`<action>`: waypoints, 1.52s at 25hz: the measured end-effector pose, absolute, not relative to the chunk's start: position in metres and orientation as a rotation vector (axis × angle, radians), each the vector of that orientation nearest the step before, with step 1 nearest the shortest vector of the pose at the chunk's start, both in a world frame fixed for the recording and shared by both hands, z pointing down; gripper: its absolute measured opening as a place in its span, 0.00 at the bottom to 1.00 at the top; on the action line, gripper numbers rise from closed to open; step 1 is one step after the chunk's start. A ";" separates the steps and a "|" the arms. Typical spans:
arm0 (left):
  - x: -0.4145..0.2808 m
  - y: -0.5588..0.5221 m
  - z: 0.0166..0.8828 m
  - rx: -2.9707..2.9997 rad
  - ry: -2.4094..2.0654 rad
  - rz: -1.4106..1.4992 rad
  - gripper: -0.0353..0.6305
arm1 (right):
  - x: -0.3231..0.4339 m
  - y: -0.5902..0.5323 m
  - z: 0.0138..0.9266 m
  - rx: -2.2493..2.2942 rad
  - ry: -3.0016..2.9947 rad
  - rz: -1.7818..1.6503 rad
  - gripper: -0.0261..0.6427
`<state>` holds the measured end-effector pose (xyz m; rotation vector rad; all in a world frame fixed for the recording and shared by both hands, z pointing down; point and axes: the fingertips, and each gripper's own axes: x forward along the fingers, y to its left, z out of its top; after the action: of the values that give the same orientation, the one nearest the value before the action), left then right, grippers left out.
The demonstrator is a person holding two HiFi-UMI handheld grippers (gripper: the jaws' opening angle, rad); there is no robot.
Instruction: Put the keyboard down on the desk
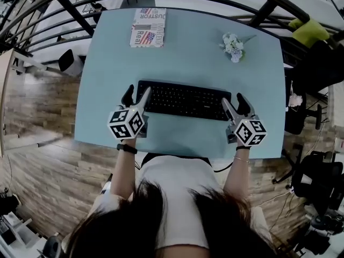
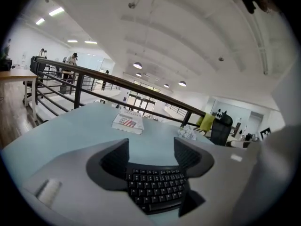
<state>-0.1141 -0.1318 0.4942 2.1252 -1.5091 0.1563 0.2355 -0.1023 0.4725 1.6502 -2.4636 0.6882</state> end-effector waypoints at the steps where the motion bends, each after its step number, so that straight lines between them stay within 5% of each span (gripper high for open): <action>1: -0.112 -0.132 0.487 2.141 -1.507 0.141 0.54 | 0.233 -0.103 0.463 1.655 -2.490 0.677 0.53; 5: -0.105 -0.132 0.455 2.215 -1.496 0.085 0.54 | 0.222 -0.102 0.426 1.656 -2.593 0.604 0.51; 10: -0.091 -0.126 0.411 2.331 -1.477 0.029 0.53 | 0.210 -0.094 0.386 1.650 -2.639 0.385 0.36; 17: -0.072 -0.116 0.369 2.475 -1.481 -0.033 0.27 | 0.195 -0.091 0.350 1.583 -2.710 0.255 0.23; 27: -0.063 -0.116 0.363 2.499 -1.409 -0.069 0.14 | 0.184 -0.097 0.353 1.553 -2.694 0.219 0.04; 38: -0.062 -0.130 0.383 2.472 -1.391 -0.012 0.14 | 0.196 -0.110 0.371 1.609 -2.619 0.273 0.04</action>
<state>-0.0625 -0.1298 0.3831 2.4722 -1.3910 -0.0118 0.1965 -0.1100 0.3705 1.6089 -2.6186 0.2727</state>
